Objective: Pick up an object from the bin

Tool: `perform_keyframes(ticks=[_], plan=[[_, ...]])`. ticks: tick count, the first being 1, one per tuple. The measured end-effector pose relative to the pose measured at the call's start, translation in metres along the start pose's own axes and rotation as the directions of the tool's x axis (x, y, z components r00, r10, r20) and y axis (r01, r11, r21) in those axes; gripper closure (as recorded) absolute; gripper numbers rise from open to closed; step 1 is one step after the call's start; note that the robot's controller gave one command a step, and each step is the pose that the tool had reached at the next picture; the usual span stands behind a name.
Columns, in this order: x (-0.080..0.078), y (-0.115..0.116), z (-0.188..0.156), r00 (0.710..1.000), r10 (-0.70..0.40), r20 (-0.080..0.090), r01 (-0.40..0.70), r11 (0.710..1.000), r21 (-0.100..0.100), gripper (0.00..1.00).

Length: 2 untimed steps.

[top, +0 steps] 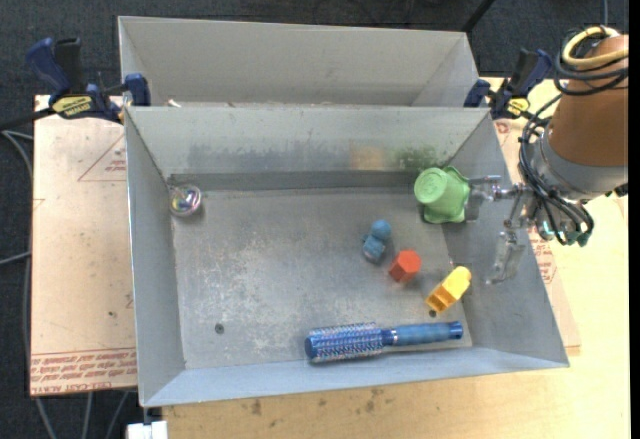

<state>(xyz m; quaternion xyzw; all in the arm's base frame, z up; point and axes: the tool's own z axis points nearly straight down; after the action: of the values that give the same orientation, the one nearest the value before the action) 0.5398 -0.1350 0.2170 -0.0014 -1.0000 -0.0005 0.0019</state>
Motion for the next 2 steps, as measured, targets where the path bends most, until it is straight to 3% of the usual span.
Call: perform_keyframes(ticks=[1,2], plan=[[-0.005,-0.011,0.149,0.897,-0.442,0.005,0.442,0.897,-0.004,0.0],[0.004,-0.016,0.116,0.861,-0.508,0.006,0.508,0.861,0.005,0.0]])
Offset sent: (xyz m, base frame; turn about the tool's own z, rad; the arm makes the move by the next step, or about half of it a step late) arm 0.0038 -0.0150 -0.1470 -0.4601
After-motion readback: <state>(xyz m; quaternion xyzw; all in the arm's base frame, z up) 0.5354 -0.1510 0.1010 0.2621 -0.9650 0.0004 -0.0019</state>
